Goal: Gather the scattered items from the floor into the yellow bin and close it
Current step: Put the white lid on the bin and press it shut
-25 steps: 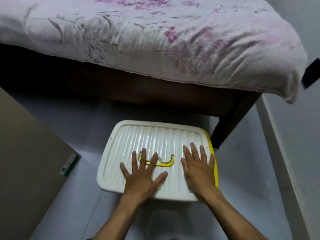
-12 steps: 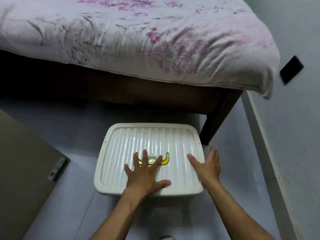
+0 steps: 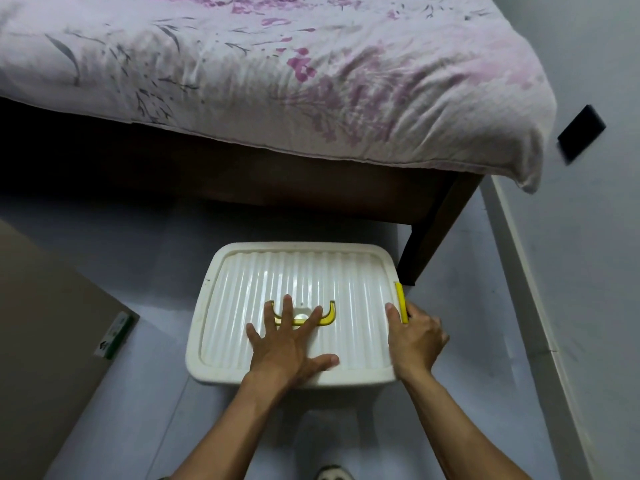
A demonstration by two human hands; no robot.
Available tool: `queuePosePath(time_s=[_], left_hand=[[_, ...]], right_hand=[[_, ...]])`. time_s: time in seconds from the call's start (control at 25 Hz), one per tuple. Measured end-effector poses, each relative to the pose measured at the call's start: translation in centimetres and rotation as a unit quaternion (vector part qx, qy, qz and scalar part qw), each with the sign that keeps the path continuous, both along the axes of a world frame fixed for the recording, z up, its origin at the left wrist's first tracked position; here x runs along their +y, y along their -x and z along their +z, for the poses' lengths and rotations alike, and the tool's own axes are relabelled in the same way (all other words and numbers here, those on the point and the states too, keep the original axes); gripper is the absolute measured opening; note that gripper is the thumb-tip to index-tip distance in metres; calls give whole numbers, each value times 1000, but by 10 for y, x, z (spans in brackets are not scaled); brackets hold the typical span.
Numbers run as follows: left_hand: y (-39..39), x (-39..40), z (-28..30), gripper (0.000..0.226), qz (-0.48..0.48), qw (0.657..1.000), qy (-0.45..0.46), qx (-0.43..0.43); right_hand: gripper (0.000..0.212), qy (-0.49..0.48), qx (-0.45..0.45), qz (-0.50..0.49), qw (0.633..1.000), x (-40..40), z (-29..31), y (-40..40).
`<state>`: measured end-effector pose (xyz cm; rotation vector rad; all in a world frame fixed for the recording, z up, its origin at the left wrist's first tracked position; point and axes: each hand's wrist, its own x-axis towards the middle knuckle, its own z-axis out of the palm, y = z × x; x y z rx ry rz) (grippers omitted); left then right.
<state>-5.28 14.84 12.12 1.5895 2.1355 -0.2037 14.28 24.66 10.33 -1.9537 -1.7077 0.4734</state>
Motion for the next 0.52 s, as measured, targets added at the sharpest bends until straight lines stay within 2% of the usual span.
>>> queuePosePath(time_s=[0.08,0.12,0.2,0.24,0.32,0.36,0.44,0.52], left_hand=[[0,1,5,90,-9,1000,-4,-15],[2,0,10,83,-8,999,-30,-28],[17,-7,18,60,56,985,-154,-60],[30,-16,19,52,134,962,-228,-69],[65,-42,13,51,323,900,-288,-54],[84,-57,8,58,409,871,-263,-73],[111,-78,-3,71,535,795,-172,-229],[121,-82,-8,59,570,702,-155,-398]], right_hand=[[30,7,-62,23,998,-4,2,1],[33,-14,-102,69,992,-8,3,3],[46,-86,-147,244,955,-23,5,20],[49,-103,-142,346,922,-32,6,34],[47,-74,-143,480,862,-51,4,63],[47,-62,-153,504,848,-58,1,73],[45,-62,-167,500,848,-65,-6,81],[43,-75,-169,485,855,-65,-10,81]])
